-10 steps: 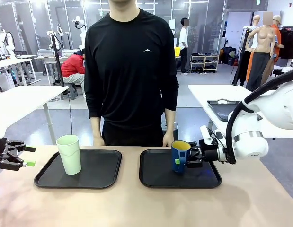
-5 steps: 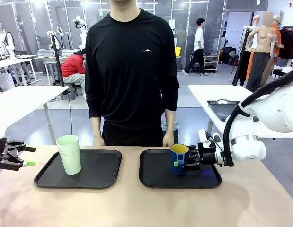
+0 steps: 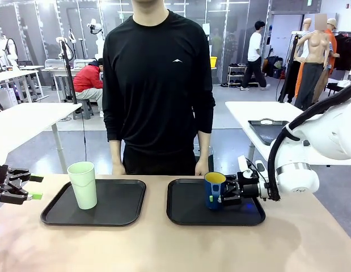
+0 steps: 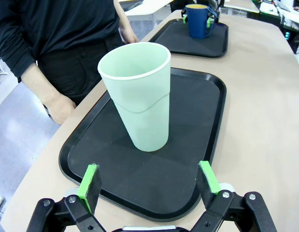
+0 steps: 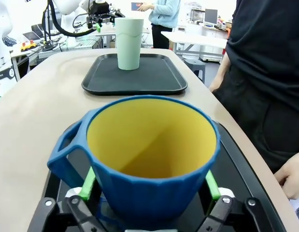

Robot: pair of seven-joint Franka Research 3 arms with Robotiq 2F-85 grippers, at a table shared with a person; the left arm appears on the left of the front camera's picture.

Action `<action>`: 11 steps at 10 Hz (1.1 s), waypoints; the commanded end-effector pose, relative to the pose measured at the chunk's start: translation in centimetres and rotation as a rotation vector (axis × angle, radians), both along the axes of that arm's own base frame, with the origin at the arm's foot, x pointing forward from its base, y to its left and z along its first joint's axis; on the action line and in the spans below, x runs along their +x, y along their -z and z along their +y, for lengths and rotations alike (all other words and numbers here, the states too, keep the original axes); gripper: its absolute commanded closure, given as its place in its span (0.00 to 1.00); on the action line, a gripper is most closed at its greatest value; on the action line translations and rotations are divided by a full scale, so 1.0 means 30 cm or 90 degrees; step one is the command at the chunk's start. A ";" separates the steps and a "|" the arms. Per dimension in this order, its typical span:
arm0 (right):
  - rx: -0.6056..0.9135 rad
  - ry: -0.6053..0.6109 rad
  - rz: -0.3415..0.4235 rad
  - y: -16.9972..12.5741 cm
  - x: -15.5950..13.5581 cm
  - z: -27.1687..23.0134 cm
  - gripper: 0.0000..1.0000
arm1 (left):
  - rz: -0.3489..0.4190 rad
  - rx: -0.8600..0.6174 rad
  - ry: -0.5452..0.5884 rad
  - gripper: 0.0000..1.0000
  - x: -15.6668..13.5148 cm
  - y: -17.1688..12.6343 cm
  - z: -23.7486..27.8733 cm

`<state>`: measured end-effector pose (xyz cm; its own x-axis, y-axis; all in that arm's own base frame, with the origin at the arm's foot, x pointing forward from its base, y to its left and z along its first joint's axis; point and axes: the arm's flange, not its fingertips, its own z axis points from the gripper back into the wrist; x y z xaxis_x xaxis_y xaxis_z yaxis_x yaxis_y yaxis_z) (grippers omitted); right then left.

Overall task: Sort and store the cups by type.
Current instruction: Pick up the Handle plastic cup and place it into the empty Flat Tray.

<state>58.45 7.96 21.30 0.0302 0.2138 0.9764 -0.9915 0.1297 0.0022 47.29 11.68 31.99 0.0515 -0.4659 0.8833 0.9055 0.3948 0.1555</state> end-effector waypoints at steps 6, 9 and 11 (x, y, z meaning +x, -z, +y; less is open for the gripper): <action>-0.012 0.024 0.012 -0.021 -0.009 -0.077 0.00 | -0.010 -0.007 0.003 0.00 0.005 0.003 0.001; -0.022 0.019 0.032 -0.020 -0.030 -0.127 0.00 | -0.010 -0.007 0.003 0.00 0.005 0.003 0.001; -0.023 0.026 0.039 -0.029 -0.044 -0.166 0.00 | -0.010 -0.007 0.003 0.00 0.005 0.003 0.001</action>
<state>57.78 3.48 21.16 0.0660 0.2443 0.9675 -0.9842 0.1755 0.0228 47.29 11.68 31.99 0.0515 -0.4659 0.8833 0.9055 0.3948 0.1555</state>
